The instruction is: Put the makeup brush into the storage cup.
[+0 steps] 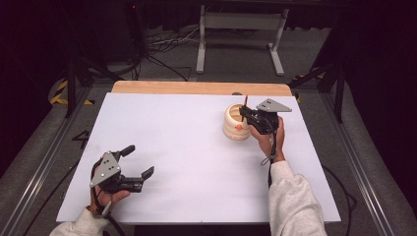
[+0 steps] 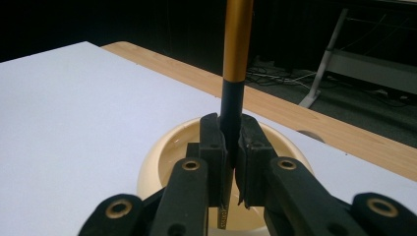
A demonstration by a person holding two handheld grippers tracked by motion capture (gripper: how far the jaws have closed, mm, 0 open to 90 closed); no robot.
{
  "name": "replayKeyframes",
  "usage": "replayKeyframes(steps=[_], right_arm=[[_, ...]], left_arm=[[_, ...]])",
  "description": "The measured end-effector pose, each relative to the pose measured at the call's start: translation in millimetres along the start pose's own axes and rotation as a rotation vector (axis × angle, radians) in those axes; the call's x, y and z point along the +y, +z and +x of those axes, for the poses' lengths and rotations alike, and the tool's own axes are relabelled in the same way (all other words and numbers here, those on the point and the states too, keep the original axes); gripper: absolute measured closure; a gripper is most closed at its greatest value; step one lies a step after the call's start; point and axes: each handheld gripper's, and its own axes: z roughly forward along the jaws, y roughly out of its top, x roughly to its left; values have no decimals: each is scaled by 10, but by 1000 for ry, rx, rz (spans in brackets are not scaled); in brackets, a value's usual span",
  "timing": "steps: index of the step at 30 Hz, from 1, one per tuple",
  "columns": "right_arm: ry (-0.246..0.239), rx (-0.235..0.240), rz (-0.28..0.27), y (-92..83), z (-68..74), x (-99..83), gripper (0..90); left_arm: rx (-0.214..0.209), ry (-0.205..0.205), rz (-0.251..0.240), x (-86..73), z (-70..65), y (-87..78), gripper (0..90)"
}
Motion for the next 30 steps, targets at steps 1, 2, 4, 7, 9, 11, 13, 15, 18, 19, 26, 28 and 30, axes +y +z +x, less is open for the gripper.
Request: replayKeyframes(steps=[1,2,4,7,9,11,13,15,18,19,26,28,30], right_arm=[[3,3,-4,-1,1,1,836],[3,3,-4,-1,1,1,836],[-1,1,-3,-1,3,2,835],[1,1,-3,-4,1,2,835],[2,1,-4,-4,0,2,834],[1,1,-2,-2,0,1,835],[2,2,0,-1,1,2,835],[-1,1,2,1,1,2,835],[2,1,0,2,1,0,834],[3,1,-1,2,0,1,832],[9,-5,0,-6,-7,1,729],[13,-10,-1,-16,-11,2,678],[18,-9,-6,-28,-19,5,657]], left_arm=[[1,0,-1,1,-1,0,62],[1,0,-1,1,-1,0,63],[1,0,0,1,-1,0,63],[3,-1,1,0,0,0,65],[3,-1,1,0,-1,-1,66],[3,0,1,2,-1,-1,67],[5,-1,-1,0,-3,3,67],[4,-1,4,1,-1,3,66],[4,-1,5,1,-3,3,67],[3,-1,5,2,-3,1,67],[6,0,6,2,-5,2,67],[9,-1,5,1,-7,5,67],[8,-1,6,2,-4,2,67]])
